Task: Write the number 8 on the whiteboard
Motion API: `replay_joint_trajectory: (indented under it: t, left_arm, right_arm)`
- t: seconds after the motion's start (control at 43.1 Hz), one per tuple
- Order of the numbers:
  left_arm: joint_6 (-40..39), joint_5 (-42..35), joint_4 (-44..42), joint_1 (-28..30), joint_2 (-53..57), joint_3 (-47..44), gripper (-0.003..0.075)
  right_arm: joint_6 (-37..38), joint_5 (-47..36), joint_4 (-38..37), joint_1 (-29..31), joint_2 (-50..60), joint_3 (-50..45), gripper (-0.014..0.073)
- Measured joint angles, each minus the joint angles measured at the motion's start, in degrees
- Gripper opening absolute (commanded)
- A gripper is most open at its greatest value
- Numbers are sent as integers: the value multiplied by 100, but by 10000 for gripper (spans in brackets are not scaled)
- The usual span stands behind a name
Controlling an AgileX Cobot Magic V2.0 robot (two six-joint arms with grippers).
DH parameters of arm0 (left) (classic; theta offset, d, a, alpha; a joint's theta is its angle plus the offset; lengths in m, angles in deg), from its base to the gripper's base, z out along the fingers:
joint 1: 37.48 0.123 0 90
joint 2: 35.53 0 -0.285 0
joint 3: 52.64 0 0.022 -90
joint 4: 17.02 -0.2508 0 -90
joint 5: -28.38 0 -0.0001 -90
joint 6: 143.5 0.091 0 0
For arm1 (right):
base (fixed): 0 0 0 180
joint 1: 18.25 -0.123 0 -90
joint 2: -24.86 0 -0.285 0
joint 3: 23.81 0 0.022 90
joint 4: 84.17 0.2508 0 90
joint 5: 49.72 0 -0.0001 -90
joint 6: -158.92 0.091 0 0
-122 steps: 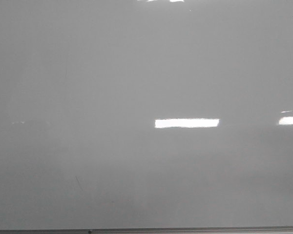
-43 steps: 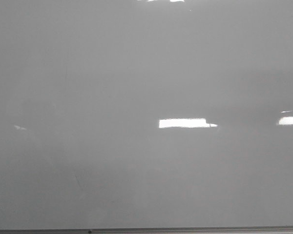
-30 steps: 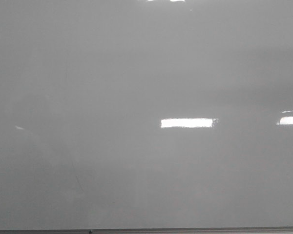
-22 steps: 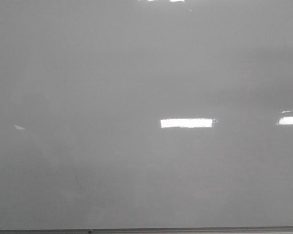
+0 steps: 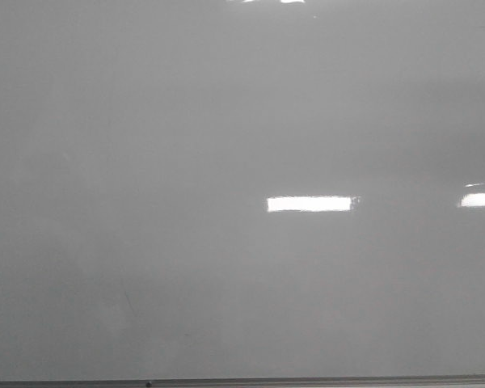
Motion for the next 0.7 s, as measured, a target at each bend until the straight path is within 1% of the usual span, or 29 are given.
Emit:
replay_joint_trajectory:
  t: [0.162,0.301,0.394,0.51,0.695]
  left_arm:
    - [-173,16,49,367,-1338,441,638]
    - [-200,-116,49,441,-2338,727,638]
    - [-200,-481,49,441,-2950,798,638]
    - [-200,-1122,49,441,-3511,831,638]
    - [-209,-1738,62,441,-4193,859,627]
  right_arm:
    - [0,0,0,0,0,0,614]
    - [0,0,0,0,0,0,614]
    - [0,0,0,0,0,0,614]
    - [0,0,0,0,0,0,614]
    - [0,0,0,0,0,0,614]
